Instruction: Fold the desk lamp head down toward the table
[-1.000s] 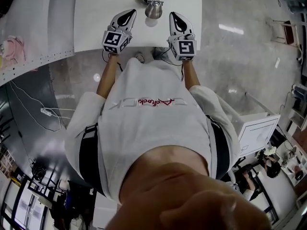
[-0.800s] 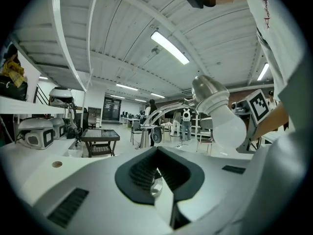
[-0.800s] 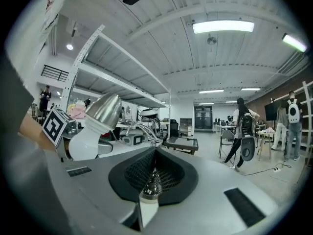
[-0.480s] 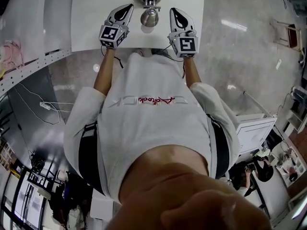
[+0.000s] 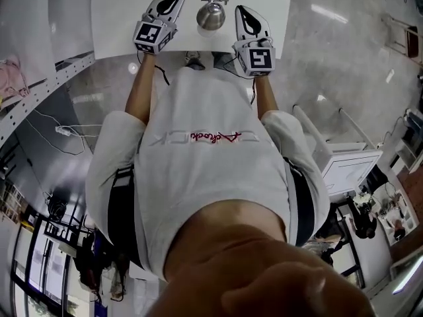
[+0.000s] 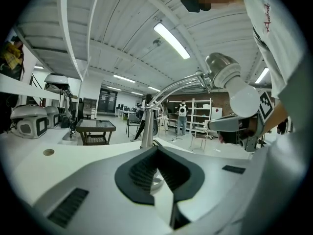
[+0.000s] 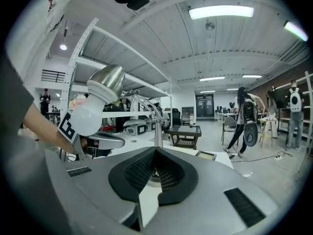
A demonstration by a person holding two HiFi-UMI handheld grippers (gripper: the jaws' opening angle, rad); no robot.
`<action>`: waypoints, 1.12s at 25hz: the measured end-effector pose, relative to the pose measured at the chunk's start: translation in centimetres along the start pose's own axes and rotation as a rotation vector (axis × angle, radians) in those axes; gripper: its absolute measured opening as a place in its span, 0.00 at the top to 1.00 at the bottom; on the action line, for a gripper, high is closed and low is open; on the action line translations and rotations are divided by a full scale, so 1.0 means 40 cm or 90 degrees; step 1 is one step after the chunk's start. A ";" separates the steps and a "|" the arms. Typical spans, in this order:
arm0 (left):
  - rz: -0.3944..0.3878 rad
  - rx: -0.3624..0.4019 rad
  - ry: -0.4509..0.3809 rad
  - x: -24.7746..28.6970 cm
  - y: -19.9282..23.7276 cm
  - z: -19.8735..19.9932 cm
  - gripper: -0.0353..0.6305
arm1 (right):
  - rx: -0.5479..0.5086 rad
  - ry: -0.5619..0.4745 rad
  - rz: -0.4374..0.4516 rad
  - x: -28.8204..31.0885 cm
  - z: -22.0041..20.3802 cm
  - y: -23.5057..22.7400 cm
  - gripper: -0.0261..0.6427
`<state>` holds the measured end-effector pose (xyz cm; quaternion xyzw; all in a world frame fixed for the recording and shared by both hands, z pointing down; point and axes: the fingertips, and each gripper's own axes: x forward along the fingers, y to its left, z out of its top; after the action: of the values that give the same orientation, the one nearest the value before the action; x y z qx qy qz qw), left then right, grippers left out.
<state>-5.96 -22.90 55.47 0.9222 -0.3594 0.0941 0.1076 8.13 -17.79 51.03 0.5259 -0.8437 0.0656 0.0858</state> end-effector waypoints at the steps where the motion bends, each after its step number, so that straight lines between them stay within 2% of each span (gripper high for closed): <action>1: -0.003 -0.003 0.000 0.006 0.003 -0.005 0.91 | 0.001 0.003 -0.002 -0.002 -0.008 -0.001 0.92; 3: -0.012 -0.009 -0.005 0.020 0.009 -0.009 0.91 | 0.003 0.008 -0.006 -0.005 -0.018 -0.003 0.92; 5: -0.031 -0.009 -0.014 0.038 0.008 -0.003 0.80 | 0.005 0.013 -0.009 -0.010 -0.024 -0.007 0.92; 7: -0.057 -0.002 -0.014 0.054 0.004 0.001 0.76 | 0.006 0.018 -0.007 -0.014 -0.027 -0.008 0.92; 11: -0.094 -0.019 -0.009 0.073 0.012 -0.005 0.59 | 0.004 0.020 -0.006 -0.018 -0.028 -0.012 0.92; 18: -0.089 -0.020 -0.004 0.127 0.050 -0.009 0.59 | 0.002 0.032 -0.005 -0.028 -0.040 -0.021 0.92; 28: -0.135 0.007 -0.007 0.298 0.045 0.044 0.59 | 0.004 0.039 -0.005 -0.031 -0.046 -0.044 0.92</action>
<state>1.62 -32.30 56.98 0.9562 -0.2595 0.0792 0.1100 10.38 -17.09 52.59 0.5269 -0.8386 0.0836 0.1101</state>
